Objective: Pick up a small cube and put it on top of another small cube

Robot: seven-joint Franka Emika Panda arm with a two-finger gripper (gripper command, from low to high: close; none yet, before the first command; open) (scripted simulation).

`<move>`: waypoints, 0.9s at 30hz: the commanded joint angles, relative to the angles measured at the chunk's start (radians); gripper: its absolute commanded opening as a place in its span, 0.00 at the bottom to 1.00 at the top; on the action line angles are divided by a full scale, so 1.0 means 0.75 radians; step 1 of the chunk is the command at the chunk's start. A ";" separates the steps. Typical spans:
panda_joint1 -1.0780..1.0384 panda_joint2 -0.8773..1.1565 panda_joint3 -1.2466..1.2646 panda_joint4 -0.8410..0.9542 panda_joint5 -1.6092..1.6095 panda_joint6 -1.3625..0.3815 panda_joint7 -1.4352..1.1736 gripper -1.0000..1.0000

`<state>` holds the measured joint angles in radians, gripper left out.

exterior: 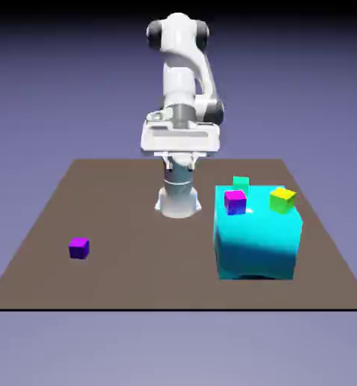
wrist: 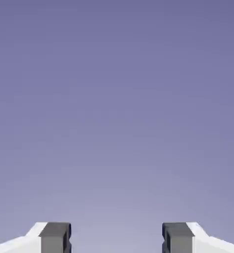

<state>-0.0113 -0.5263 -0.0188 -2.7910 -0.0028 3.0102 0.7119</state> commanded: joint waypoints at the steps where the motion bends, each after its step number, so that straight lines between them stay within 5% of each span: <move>1: -0.026 0.048 -0.021 0.021 -0.003 -0.030 -0.032 0.50; 21: -0.540 1.015 -0.438 0.440 -0.064 -0.622 -0.677 0.50; 27: -0.620 1.234 -0.379 0.459 0.006 -0.455 -0.740 0.50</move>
<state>-0.4762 0.3989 -0.3032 -2.4469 0.0015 2.6693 0.1567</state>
